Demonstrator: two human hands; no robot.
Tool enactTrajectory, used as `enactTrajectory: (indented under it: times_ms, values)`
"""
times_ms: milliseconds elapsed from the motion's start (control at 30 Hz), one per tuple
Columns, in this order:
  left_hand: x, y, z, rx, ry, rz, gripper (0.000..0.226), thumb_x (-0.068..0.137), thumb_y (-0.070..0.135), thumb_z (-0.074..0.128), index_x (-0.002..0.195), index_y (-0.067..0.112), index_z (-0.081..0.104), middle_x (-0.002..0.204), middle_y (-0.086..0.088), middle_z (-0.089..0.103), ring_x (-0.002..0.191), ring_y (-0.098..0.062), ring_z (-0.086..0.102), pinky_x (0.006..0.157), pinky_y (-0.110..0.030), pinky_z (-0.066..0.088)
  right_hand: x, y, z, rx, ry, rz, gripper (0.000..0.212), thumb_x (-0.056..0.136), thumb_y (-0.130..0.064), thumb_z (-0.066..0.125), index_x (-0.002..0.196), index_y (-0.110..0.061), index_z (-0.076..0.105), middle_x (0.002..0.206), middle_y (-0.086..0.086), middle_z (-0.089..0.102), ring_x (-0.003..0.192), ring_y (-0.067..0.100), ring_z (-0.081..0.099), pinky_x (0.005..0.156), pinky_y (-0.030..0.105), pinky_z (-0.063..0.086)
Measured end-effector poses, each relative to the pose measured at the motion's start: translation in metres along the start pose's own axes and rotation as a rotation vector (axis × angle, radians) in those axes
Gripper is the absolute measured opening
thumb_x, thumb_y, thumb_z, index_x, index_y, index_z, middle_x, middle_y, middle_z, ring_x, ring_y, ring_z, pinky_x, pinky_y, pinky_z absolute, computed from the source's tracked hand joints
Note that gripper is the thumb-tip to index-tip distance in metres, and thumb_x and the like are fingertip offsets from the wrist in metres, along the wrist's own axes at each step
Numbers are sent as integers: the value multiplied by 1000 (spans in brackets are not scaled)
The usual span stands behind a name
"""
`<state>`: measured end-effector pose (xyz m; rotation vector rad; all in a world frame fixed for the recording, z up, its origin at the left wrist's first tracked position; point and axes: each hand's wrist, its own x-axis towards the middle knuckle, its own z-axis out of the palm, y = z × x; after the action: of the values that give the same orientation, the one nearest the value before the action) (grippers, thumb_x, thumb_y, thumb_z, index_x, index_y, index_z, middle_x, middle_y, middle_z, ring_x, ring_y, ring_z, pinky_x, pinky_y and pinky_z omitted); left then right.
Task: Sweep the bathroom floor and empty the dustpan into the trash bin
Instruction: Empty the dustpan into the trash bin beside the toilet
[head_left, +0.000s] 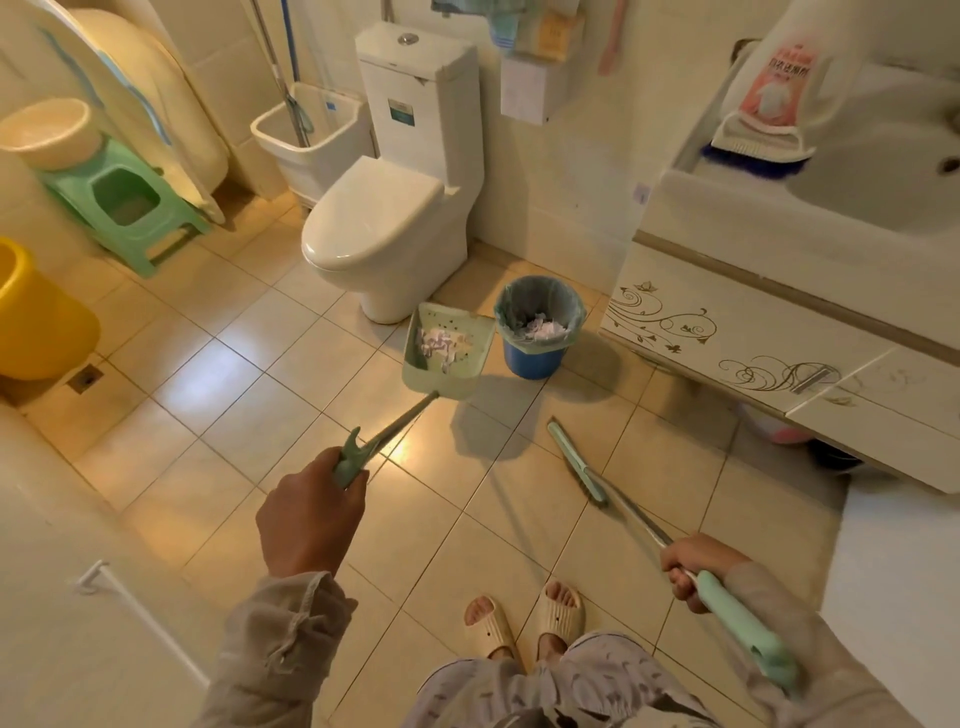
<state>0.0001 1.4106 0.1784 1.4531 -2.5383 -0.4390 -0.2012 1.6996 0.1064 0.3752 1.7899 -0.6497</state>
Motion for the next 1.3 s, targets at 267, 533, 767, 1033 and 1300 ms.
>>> enactTrajectory:
  times_ms: [267, 533, 767, 1033, 1300]
  values:
    - [28, 40, -1, 87, 69, 297, 24, 87, 23, 65, 105, 6, 67, 63, -13, 68, 49, -19, 45, 56, -27, 39, 14, -20, 7, 119, -57, -1, 32, 88, -1, 37, 57, -11, 35, 26, 0, 38, 19, 9, 32, 29, 11, 26]
    - [34, 64, 36, 548, -144, 613, 33, 101, 19, 35, 132, 8, 41, 85, -3, 70, 66, -19, 66, 58, -26, 41, 20, -20, 12, 231, -102, 7, 25, 88, -2, 37, 64, -9, 38, 27, 0, 37, 19, 9, 30, 27, 12, 26]
    - [35, 71, 44, 764, -209, 849, 32, 99, 16, 43, 127, -1, 44, 82, -7, 70, 68, -19, 69, 60, -24, 47, 27, -12, 12, 230, -131, 32, 27, 88, -3, 37, 62, -11, 35, 28, -1, 37, 19, 9, 29, 27, 12, 25]
    - [30, 59, 66, 784, -353, 827, 51, 98, 13, 46, 142, 2, 23, 100, -11, 69, 86, -20, 70, 81, -28, 53, 33, -12, 11, 231, -148, 35, 28, 87, -4, 37, 61, -11, 35, 28, 0, 38, 20, 10, 29, 27, 12, 25]
    - [31, 59, 82, 866, -393, 880, 56, 97, 11, 49, 144, 3, 19, 101, -10, 69, 87, -20, 70, 80, -29, 53, 33, -10, 6, 266, -141, 21, 36, 90, -2, 34, 56, -14, 30, 26, 0, 35, 18, 9, 29, 27, 10, 23]
